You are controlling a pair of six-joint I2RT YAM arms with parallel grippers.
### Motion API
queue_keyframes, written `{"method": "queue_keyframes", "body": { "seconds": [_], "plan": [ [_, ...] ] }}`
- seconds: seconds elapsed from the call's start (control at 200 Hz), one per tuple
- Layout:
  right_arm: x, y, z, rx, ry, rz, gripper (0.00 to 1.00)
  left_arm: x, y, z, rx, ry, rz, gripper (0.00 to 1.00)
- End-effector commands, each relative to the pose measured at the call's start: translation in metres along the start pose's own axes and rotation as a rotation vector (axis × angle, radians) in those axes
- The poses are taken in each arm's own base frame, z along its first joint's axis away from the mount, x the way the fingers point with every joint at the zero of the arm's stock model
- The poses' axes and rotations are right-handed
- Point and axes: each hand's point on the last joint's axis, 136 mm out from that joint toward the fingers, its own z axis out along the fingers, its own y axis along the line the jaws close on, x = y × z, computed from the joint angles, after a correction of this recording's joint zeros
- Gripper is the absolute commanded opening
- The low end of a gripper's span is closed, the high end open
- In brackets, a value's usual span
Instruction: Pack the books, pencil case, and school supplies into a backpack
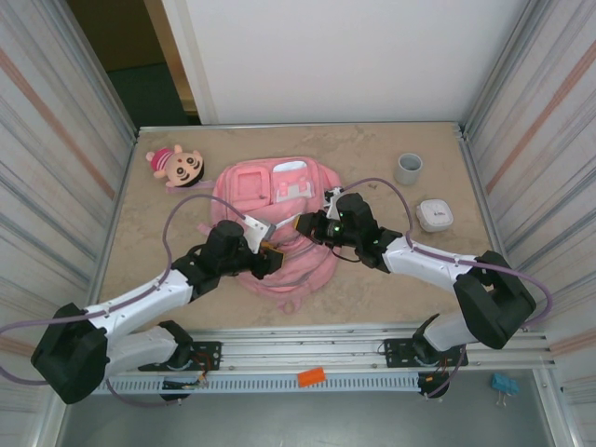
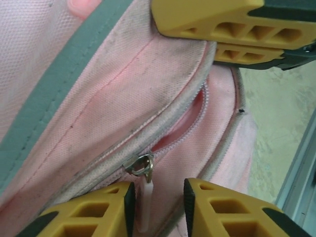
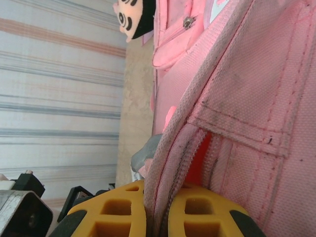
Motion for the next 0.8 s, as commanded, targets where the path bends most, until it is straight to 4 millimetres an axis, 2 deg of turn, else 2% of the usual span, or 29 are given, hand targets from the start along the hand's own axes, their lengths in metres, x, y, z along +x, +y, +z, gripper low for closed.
{"method": "queue_keyframes", "body": {
  "seconds": [0.0,0.08,0.19,0.286,0.561,0.717,0.762,0.797],
  "plan": [
    [-0.003,0.050,-0.008,-0.131,-0.005,-0.098,0.00,-0.008,0.017,0.000,-0.105,-0.022,0.004,0.30],
    [-0.005,0.051,-0.010,-0.127,-0.011,-0.105,0.00,-0.010,0.020,0.000,-0.125,-0.028,-0.002,0.27],
    [-0.004,0.049,-0.012,-0.120,-0.005,-0.112,0.00,-0.013,0.025,-0.003,-0.155,-0.040,-0.013,0.10],
    [-0.008,0.045,-0.017,-0.109,0.001,-0.113,0.00,-0.005,0.036,-0.009,-0.222,-0.017,-0.032,0.00],
    [-0.046,0.011,-0.057,-0.030,-0.039,-0.093,0.00,0.026,0.070,-0.046,-0.341,-0.010,-0.141,0.00],
    [-0.055,0.003,-0.066,-0.017,0.005,-0.103,0.00,0.015,0.068,-0.059,-0.330,-0.077,-0.086,0.00],
    [-0.052,0.005,-0.066,-0.015,0.028,-0.133,0.07,0.009,0.063,-0.058,-0.302,-0.091,-0.056,0.00],
    [-0.050,0.007,-0.067,-0.015,0.040,-0.169,0.20,0.004,0.059,-0.056,-0.278,-0.100,-0.032,0.00]
  ]
}}
